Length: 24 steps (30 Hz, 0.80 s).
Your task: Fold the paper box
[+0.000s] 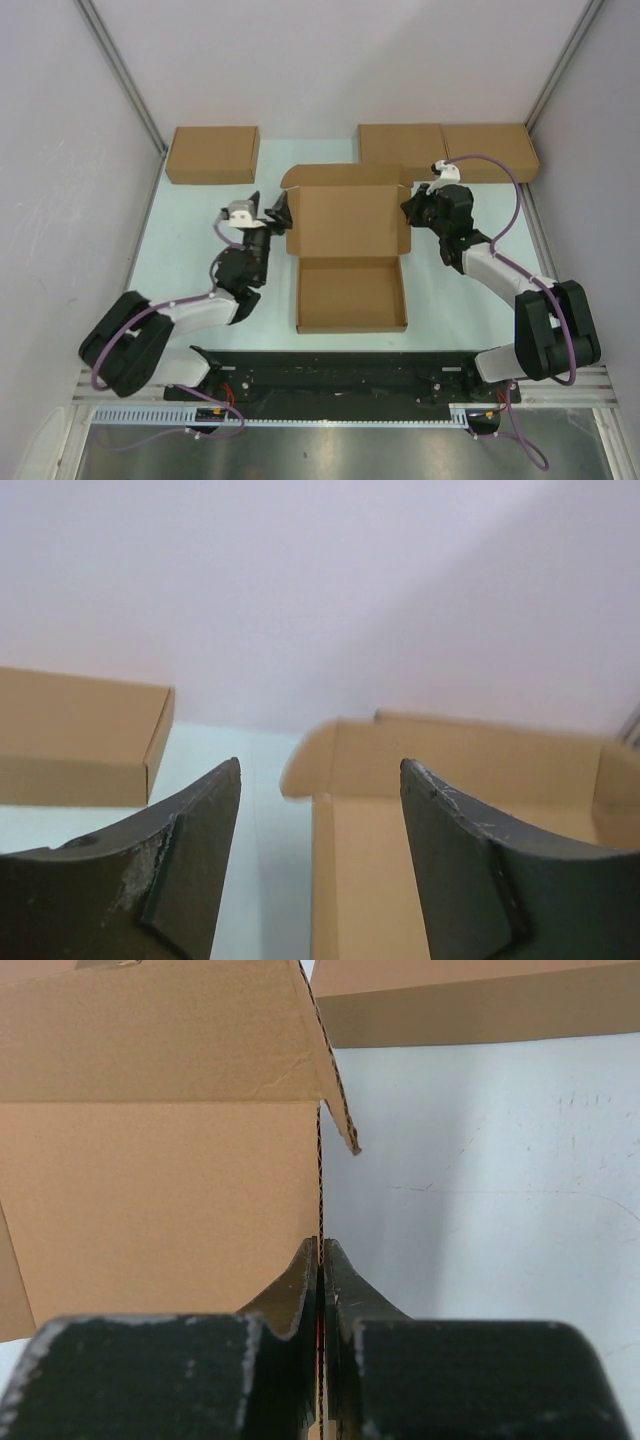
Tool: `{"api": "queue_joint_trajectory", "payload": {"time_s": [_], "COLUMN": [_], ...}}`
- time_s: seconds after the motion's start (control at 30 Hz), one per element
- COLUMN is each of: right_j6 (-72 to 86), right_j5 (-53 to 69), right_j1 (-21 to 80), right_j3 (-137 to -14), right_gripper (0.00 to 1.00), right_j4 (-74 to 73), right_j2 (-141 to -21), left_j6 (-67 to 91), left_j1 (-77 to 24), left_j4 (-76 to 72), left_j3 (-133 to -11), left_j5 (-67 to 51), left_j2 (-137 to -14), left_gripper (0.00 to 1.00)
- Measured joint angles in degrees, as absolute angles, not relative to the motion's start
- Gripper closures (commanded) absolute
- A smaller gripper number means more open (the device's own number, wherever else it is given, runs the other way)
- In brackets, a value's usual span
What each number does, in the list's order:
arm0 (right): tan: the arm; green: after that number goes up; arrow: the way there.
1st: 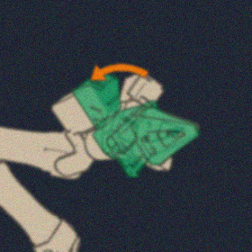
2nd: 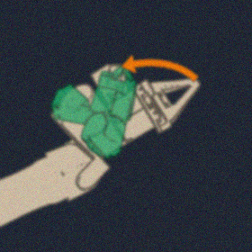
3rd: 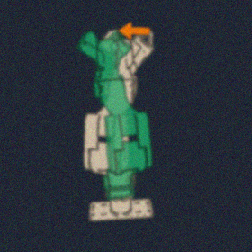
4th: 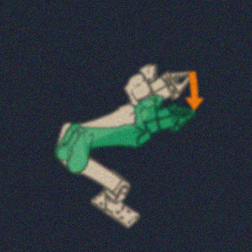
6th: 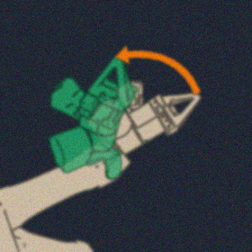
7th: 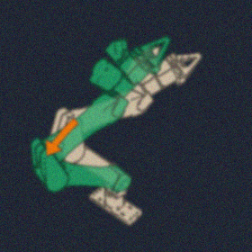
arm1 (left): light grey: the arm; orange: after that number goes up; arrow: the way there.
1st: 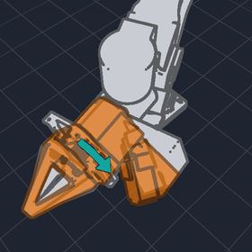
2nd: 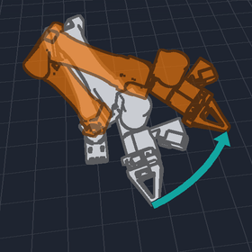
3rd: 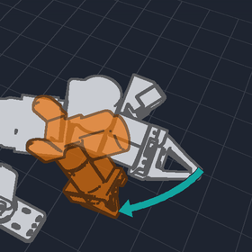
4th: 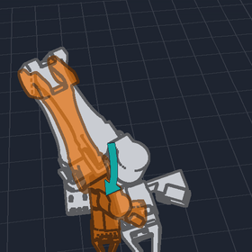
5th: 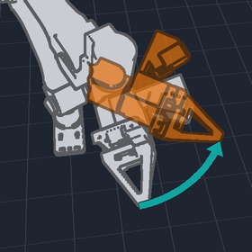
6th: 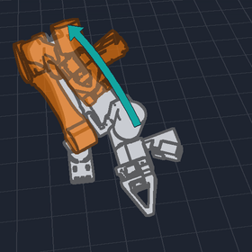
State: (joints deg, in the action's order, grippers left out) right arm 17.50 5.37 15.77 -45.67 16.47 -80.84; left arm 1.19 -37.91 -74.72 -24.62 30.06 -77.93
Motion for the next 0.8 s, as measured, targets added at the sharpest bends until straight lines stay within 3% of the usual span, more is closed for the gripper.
{"api": "queue_joint_trajectory", "payload": {"time_s": [0.17,0.47,0.63,0.8], "right_j6": [16.91,16.80,16.69,16.62], "right_j5": [4.64,4.32,4.32,4.19], "right_j1": [16.36,16.73,16.75,16.84], "right_j3": [-45.69,-45.80,-45.80,-45.80], "right_gripper": [1.00,1.00,1.00,1.00], "right_j4": [16.49,16.51,16.51,16.51], "right_j2": [-80.79,-80.79,-80.79,-80.79], "left_j6": [10.52,24.64,27.31,28.56], "left_j1": [-28.91,-19.75,-18.02,-16.95], "left_j4": [-71.29,-59.92,-55.51,-51.20], "left_j3": [-25.63,-31.35,-31.92,-33.01], "left_j5": [22.35,-1.56,-9.76,-15.22], "left_j2": [-72.97,-78.48,-78.76,-79.02], "left_gripper": [0.30,0.27,0.32,0.45]}}
